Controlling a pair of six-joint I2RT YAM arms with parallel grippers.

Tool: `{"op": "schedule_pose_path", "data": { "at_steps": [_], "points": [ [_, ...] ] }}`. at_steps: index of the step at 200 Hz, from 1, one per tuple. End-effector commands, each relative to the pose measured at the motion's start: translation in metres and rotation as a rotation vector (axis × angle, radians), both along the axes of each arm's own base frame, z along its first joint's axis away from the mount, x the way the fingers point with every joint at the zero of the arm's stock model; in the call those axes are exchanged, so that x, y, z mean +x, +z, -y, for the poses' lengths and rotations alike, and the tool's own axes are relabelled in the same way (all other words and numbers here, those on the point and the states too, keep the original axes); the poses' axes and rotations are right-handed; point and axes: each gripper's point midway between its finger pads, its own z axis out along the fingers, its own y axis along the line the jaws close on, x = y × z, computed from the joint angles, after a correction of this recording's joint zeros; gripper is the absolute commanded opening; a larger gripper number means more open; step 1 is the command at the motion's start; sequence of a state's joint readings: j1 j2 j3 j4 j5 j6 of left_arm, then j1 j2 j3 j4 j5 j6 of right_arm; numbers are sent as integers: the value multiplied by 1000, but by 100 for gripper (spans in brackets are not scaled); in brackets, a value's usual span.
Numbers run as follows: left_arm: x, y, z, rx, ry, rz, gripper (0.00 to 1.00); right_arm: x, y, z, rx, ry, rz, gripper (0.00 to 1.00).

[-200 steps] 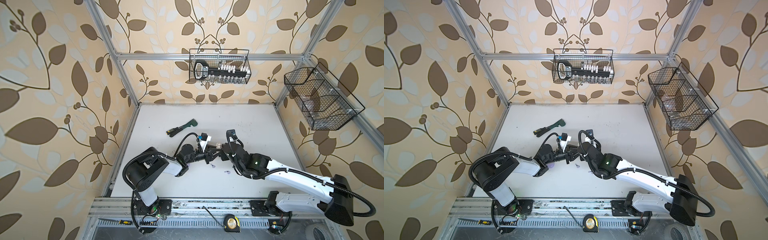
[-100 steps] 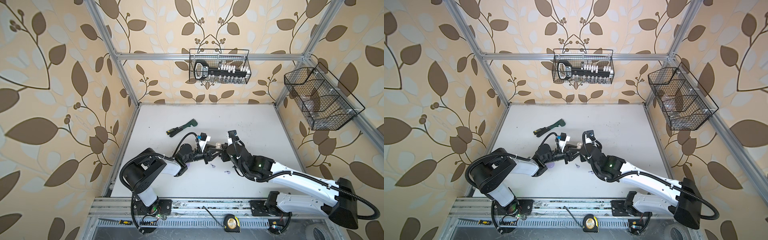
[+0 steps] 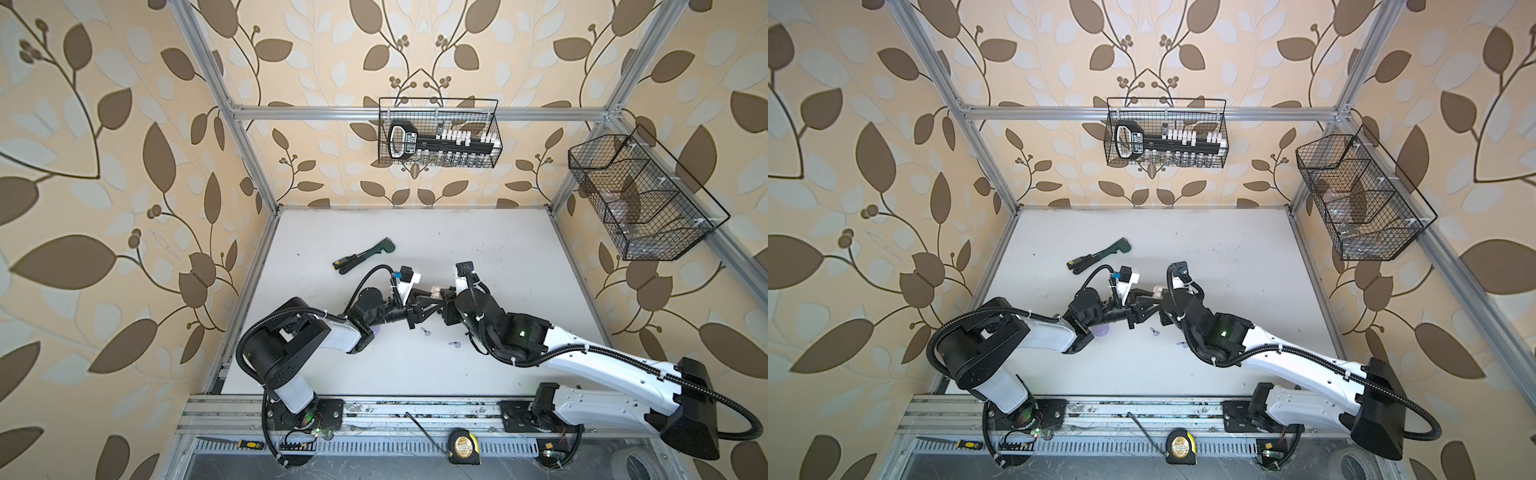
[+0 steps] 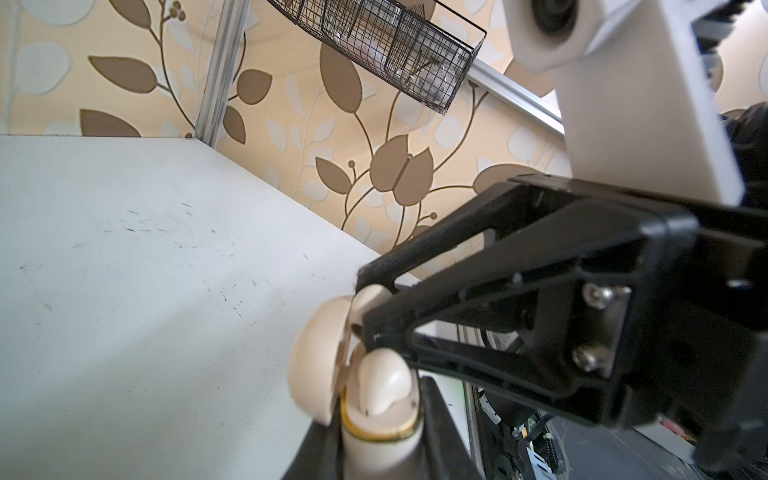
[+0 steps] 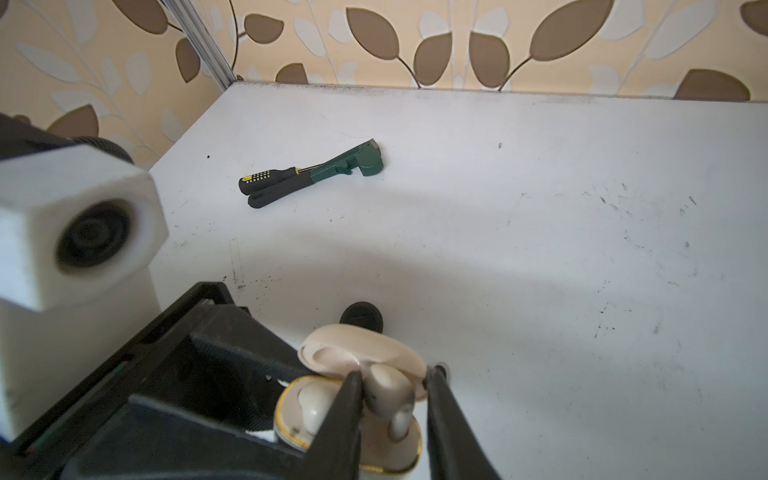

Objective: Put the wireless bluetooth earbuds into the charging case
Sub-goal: 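Lower the cream earbud onto the open case held by the left gripper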

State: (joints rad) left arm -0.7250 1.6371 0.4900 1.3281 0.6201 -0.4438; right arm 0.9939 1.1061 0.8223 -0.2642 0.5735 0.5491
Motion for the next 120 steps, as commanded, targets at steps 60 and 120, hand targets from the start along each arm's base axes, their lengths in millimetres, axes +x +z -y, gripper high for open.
{"op": "schedule_pose_path", "data": {
  "at_steps": [60, 120],
  "points": [
    [-12, 43, -4, -92, -22, 165, 0, -17, 14, -6, 37, 92, 16, 45],
    [-16, 44, -4, -87, -37, 193, 0, -24, 51, -3, 90, 128, 60, 55]
  ]
}}
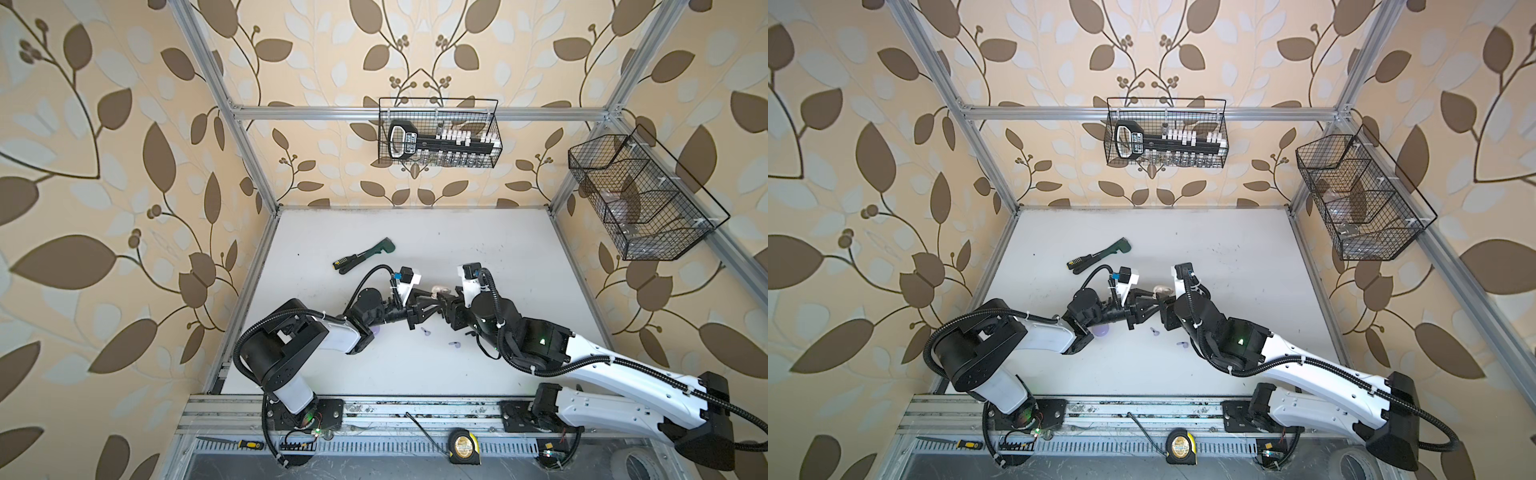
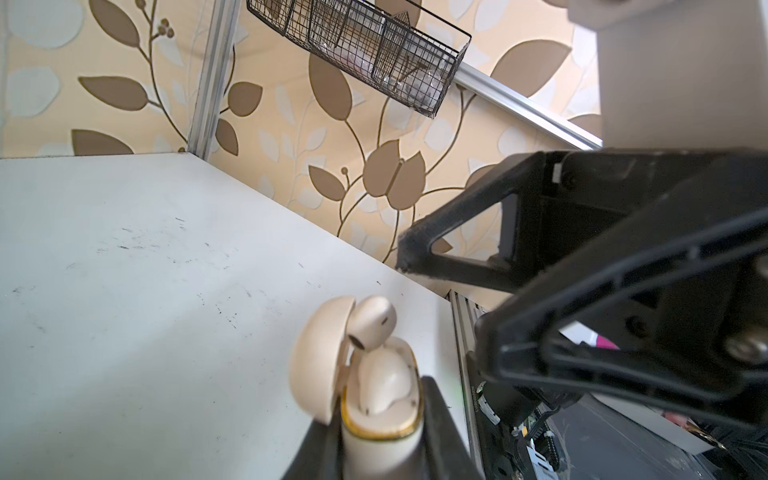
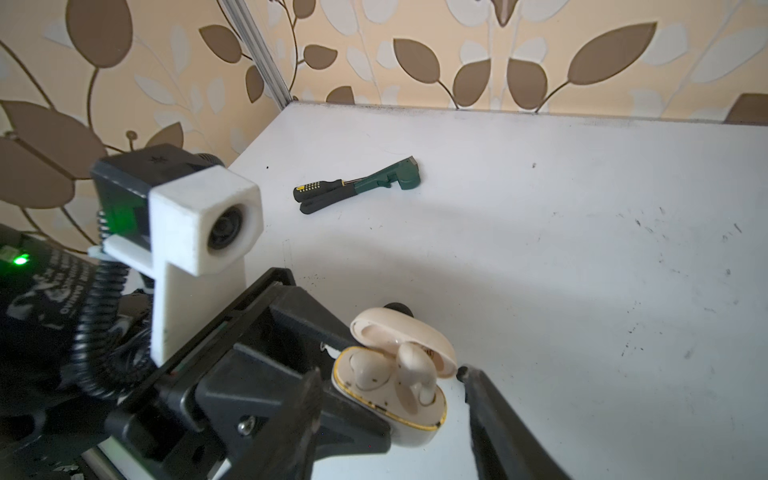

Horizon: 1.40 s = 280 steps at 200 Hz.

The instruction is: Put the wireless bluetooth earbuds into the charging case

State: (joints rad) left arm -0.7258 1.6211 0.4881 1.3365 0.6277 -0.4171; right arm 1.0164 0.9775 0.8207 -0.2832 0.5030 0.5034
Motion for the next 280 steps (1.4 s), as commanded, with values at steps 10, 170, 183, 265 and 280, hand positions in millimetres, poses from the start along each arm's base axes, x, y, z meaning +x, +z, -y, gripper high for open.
{"op": "schedule_pose_path", "data": {
  "at_steps": [10, 170, 183, 265, 280],
  "points": [
    [-15, 36, -3, -74, -38, 165, 0, -2, 22, 3, 13, -1, 14, 51],
    [-58, 18, -17, 35, -44, 653, 0, -33, -16, -8, -62, 214, -39, 32],
    [-58, 19, -17, 32, -44, 653, 0, -34, -21, -4, -74, 206, -40, 34],
    [-59, 19, -17, 29, -54, 650, 0, -39, -24, 0, -79, 215, -29, 41],
    [-61, 20, -16, 26, -63, 655, 0, -40, -23, 1, -78, 213, -27, 45]
  ]
}}
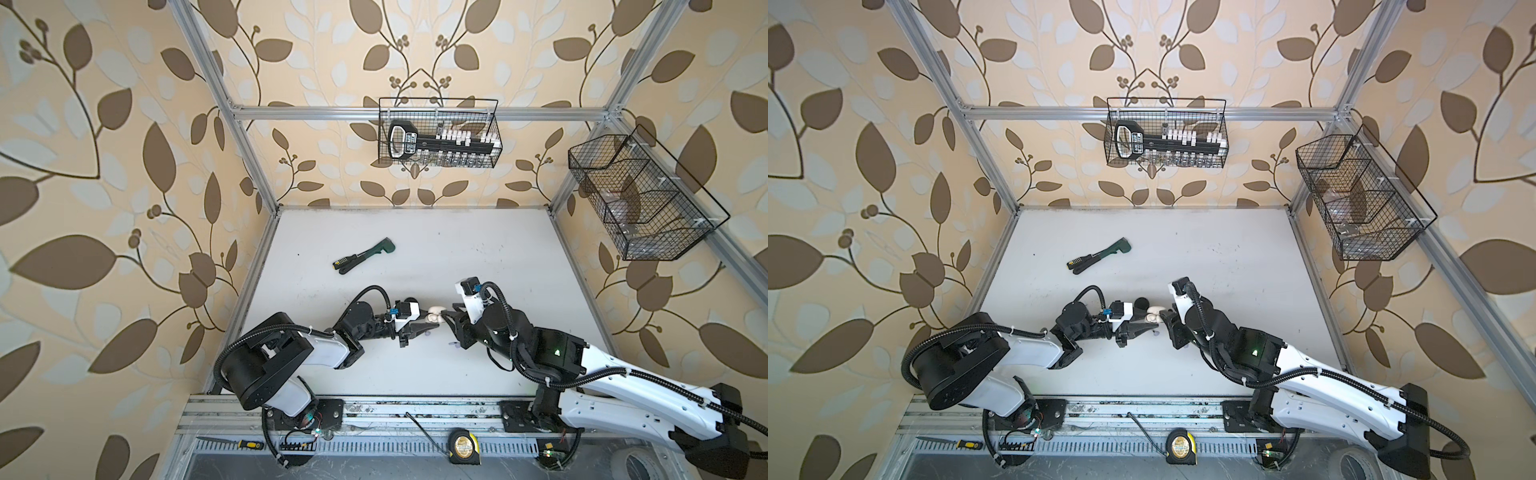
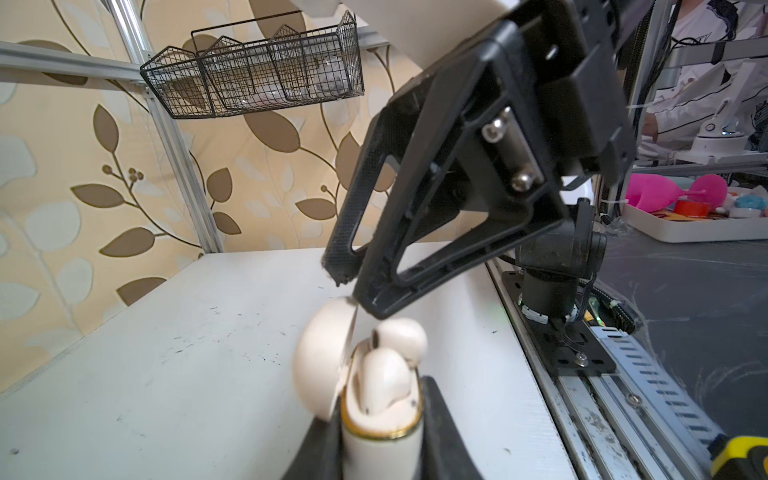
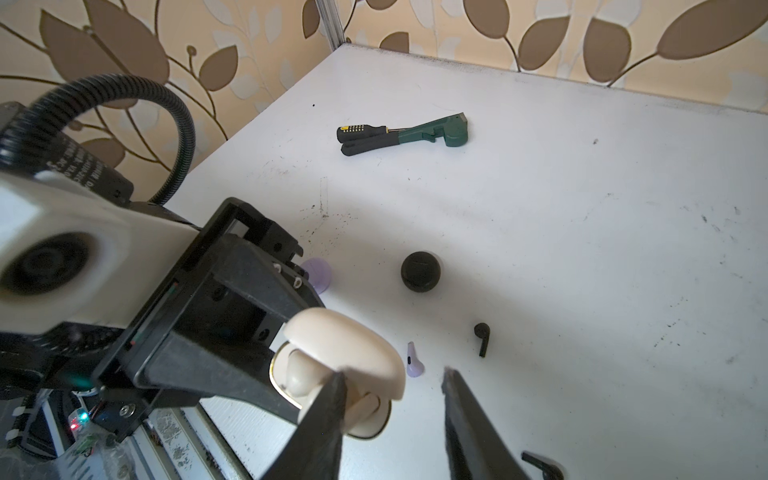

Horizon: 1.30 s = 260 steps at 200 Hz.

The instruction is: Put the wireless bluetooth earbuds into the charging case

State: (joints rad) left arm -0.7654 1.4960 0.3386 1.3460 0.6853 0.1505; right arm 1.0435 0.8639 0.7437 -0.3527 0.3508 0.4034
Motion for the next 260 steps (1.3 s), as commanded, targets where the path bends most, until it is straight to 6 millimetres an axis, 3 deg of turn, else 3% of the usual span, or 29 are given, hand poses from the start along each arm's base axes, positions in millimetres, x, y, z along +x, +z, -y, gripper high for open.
{"op": "schedule_pose_path", "data": {
  "at_steps": [1, 46, 87, 141, 170, 210, 260],
  "points": [
    [-10, 28, -1, -74, -45, 101, 0, -3, -2, 3, -11, 8, 9, 45],
    [-11, 27, 0, -73, -58, 88, 0, 3, 7, 13, -31, -61, 13, 46],
    [1, 23, 1, -69, -2, 54, 0, 1, 21, 17, 9, -94, -21, 48],
    [10, 20, 0, -68, 51, 33, 0, -10, 8, 0, 85, -105, -152, 50],
    [11, 19, 0, -66, 54, 32, 0, -15, 15, -13, 89, -81, -157, 51],
    [8, 21, 0, -70, 38, 41, 0, -12, 16, -15, 68, -99, -138, 54],
    [5, 24, 0, -75, 28, 42, 0, -10, 9, -21, 36, -100, -151, 49]
  ]
}}
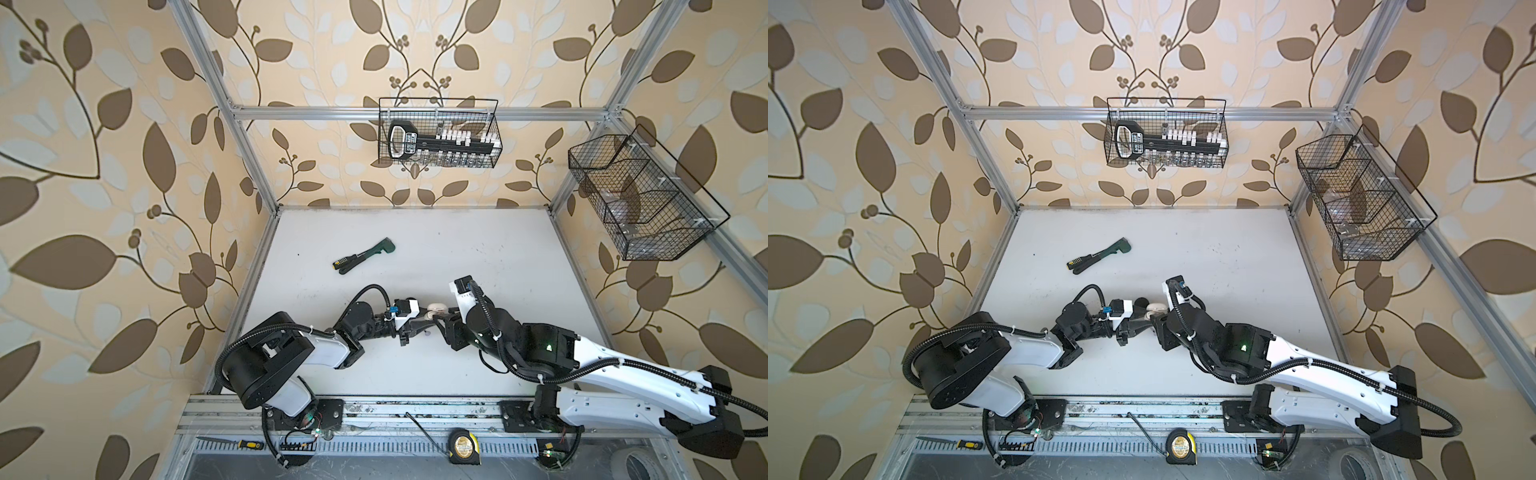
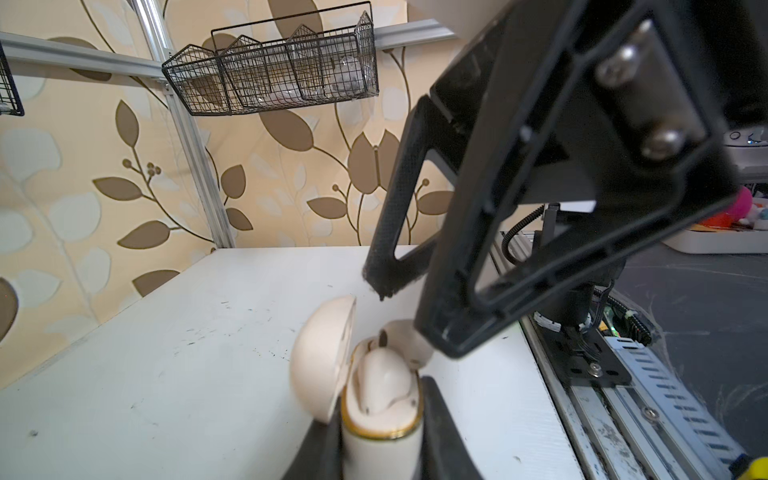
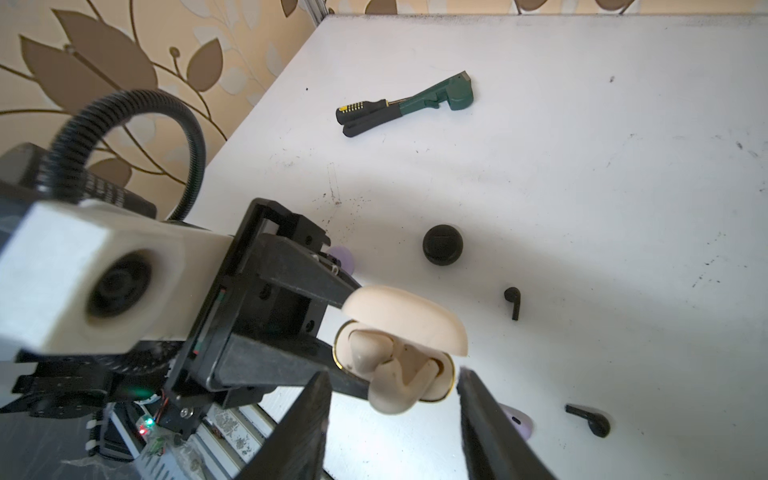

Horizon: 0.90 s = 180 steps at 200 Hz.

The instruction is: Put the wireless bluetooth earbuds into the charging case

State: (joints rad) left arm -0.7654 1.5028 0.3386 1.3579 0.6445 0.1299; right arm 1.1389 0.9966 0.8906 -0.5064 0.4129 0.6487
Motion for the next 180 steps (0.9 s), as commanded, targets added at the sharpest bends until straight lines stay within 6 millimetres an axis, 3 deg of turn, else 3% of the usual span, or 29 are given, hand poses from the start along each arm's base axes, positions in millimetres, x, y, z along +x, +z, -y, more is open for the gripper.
{"op": "schedule_pose_path", "data": {
  "at_steps": [1, 180],
  "points": [
    [-2, 24, 0, -65, -10, 64, 0, 2, 9, -1, 7, -17, 7, 49],
    [-6, 33, 0, -89, -35, 36, 0, 5, 3, 10, -37, -40, 30, 25]
  ]
}}
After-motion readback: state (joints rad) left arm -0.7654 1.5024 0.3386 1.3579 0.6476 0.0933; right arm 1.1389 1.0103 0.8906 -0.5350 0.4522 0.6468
